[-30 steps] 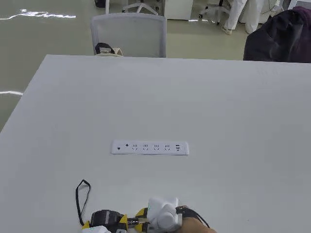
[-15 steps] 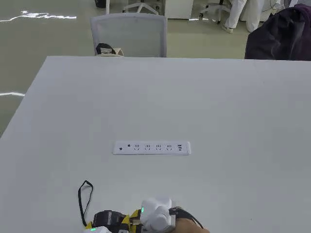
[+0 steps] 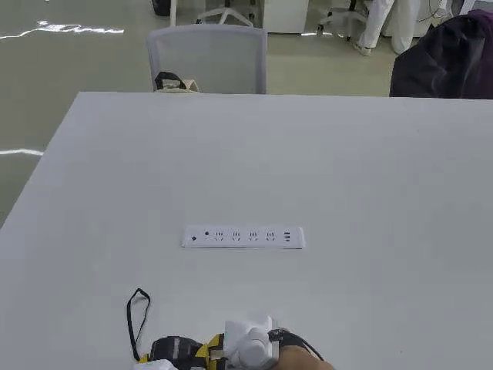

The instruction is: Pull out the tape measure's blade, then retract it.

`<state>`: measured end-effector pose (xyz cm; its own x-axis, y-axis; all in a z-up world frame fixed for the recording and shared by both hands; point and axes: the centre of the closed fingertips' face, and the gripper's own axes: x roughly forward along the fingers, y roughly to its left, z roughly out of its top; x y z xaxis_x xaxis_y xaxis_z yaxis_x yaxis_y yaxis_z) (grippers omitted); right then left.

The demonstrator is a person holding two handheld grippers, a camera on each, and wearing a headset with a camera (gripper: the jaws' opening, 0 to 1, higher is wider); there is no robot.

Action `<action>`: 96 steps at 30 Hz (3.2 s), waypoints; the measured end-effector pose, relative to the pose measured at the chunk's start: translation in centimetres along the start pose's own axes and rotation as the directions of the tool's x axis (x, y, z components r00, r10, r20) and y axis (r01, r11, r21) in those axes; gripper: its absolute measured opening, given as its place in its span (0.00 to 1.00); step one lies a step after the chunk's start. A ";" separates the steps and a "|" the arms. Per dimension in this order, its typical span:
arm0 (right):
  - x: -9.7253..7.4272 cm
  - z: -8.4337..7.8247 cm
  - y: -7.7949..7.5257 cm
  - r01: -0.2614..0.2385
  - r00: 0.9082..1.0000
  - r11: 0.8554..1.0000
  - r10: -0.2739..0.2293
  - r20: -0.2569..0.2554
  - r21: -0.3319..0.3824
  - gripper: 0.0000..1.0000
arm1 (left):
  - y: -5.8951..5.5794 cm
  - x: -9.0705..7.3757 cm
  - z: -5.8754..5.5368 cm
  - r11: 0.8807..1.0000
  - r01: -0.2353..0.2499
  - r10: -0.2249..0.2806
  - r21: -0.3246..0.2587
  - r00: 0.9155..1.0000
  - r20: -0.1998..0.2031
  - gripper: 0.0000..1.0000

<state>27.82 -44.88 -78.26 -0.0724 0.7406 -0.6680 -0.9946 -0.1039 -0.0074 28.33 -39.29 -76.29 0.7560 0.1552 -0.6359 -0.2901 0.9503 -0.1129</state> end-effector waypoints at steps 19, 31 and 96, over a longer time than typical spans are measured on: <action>-2.3 -0.2 -0.1 0.069 0.998 0.996 -0.070 0.002 0.062 0.30 | -0.3 -1.3 1.2 0.984 0.126 -0.125 0.126 0.992 -0.013 0.72; -5.5 -0.1 1.3 0.182 0.983 0.971 -0.182 -0.014 0.158 0.44 | -0.3 -3.6 1.6 0.914 0.289 -0.284 0.283 0.957 -0.061 0.75; -25.1 -3.1 10.8 0.523 0.789 0.672 -0.614 0.000 0.524 0.92 | 7.2 -15.1 3.5 0.729 0.446 -0.472 0.519 0.877 -0.090 0.99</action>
<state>19.10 -66.63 -63.88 0.5538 0.6482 -0.5225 -0.7454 0.6656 0.0356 16.90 -33.87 -64.77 0.7469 -0.3372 -0.5730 0.4307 0.9020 0.0306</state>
